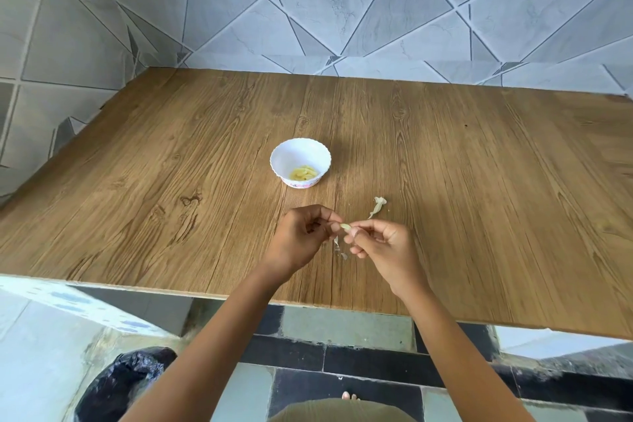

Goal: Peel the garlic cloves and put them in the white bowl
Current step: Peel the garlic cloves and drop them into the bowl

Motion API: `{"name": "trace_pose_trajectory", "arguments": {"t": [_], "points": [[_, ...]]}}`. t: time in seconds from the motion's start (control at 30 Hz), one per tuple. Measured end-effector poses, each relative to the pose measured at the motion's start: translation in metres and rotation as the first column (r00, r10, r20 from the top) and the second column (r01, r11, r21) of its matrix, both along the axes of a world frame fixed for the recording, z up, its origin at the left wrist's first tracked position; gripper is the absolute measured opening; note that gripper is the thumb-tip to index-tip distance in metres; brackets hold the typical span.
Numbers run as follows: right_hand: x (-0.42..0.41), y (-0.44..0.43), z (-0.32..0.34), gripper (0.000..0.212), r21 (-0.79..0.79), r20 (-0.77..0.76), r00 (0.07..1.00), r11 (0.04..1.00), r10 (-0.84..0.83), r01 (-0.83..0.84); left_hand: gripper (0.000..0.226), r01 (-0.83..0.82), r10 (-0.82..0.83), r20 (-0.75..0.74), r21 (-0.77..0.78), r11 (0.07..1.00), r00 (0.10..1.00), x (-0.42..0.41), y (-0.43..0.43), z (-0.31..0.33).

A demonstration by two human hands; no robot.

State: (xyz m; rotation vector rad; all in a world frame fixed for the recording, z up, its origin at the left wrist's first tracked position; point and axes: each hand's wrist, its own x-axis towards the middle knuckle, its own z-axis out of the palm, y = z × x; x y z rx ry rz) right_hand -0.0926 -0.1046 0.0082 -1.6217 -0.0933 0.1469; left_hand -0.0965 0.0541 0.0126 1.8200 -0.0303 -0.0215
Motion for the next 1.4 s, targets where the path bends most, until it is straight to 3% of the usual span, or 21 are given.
{"name": "trace_pose_trajectory", "arguments": {"t": [0.23,0.53,0.67,0.8,1.0,1.07,1.17,1.4], "points": [[0.0,-0.002,-0.005,0.022,-0.017,0.086,0.996,1.0,-0.014,0.015,0.008,-0.031,0.03,-0.023,-0.054,0.998,0.999,-0.002,-0.001,0.002],[0.001,-0.004,-0.013,0.012,-0.289,0.391,0.92,0.95,0.005,0.117,0.007,-0.038,0.03,0.069,0.122,0.992,0.997,-0.002,-0.002,0.004],[0.002,-0.006,-0.008,0.02,-0.257,0.332,0.943,0.963,0.003,0.087,0.008,-0.007,0.002,0.05,0.097,0.995,0.999,-0.003,-0.001,0.003],[0.003,-0.004,-0.009,0.023,-0.095,0.103,0.993,0.994,-0.049,0.059,0.007,-0.003,0.003,-0.004,-0.105,0.994,1.0,-0.006,-0.002,0.005],[0.0,-0.008,-0.021,0.014,-0.255,0.242,0.97,0.965,-0.001,0.065,0.012,-0.025,0.022,-0.015,-0.244,0.97,1.0,-0.01,0.002,0.006],[-0.001,-0.007,-0.019,0.006,-0.245,0.274,0.961,0.968,0.018,0.051,0.015,-0.035,0.028,-0.031,-0.264,0.964,0.999,-0.009,0.003,0.006],[-0.002,-0.004,-0.015,0.02,-0.211,0.293,0.956,0.977,0.022,0.042,0.017,-0.049,0.036,-0.051,-0.286,0.957,0.998,-0.009,0.004,0.007],[0.001,0.001,-0.008,0.02,-0.156,0.281,0.958,0.988,0.05,-0.006,0.016,-0.062,0.034,-0.089,-0.336,0.94,0.995,-0.009,0.006,0.009]]}}
